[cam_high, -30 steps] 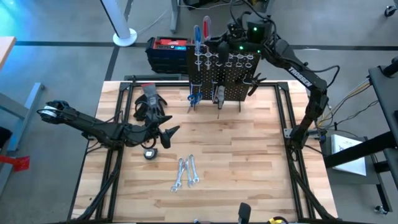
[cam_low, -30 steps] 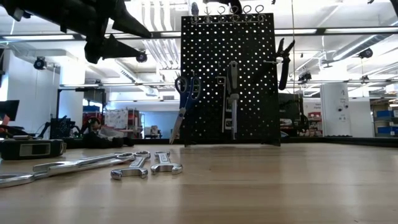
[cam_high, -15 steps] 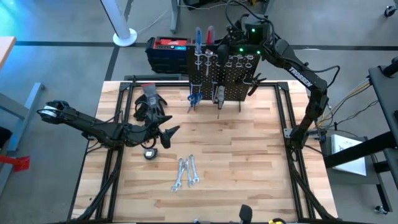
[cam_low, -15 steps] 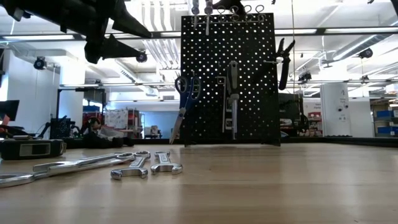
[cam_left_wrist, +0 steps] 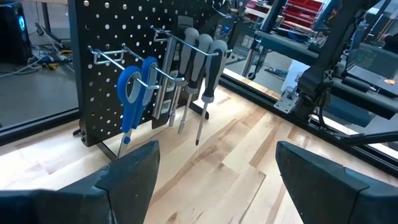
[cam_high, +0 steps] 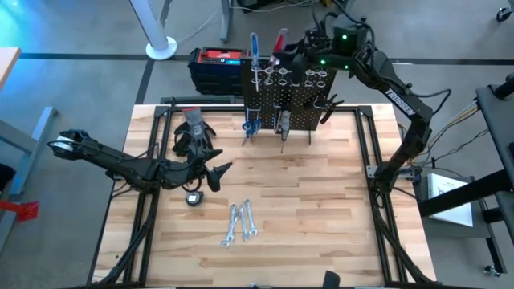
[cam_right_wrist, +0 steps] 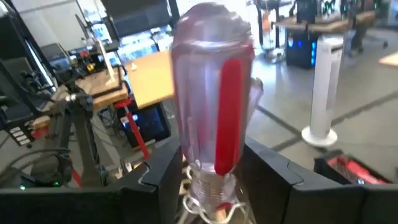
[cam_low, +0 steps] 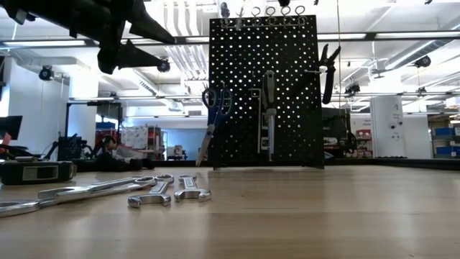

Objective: Hang tools onto peg board
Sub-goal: Hang the red screwdriver on the peg board

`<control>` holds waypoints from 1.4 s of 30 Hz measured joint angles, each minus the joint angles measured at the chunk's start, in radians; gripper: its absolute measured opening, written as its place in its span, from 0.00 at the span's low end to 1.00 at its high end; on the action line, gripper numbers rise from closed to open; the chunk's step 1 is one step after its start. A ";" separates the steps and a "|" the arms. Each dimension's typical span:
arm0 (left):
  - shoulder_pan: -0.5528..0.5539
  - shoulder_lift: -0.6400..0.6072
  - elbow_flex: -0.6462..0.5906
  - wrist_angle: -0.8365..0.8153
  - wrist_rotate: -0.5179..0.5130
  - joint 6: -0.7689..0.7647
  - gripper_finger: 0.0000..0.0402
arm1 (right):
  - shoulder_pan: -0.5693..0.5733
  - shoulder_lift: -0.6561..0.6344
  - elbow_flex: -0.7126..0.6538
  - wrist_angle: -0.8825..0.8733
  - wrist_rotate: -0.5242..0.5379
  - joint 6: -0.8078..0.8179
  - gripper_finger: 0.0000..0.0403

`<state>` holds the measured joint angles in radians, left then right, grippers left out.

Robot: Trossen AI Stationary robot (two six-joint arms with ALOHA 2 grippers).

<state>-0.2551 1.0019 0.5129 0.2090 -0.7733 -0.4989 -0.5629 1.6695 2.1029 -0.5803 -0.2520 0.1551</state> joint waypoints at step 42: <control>-0.031 0.018 0.000 -0.142 -0.003 -0.069 0.77 | 0.015 -0.116 -0.022 0.001 0.051 -0.129 0.60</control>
<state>-0.2858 1.0199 0.5125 0.0668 -0.7760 -0.5684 -0.5477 1.5539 2.0812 -0.5796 -0.2005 0.0261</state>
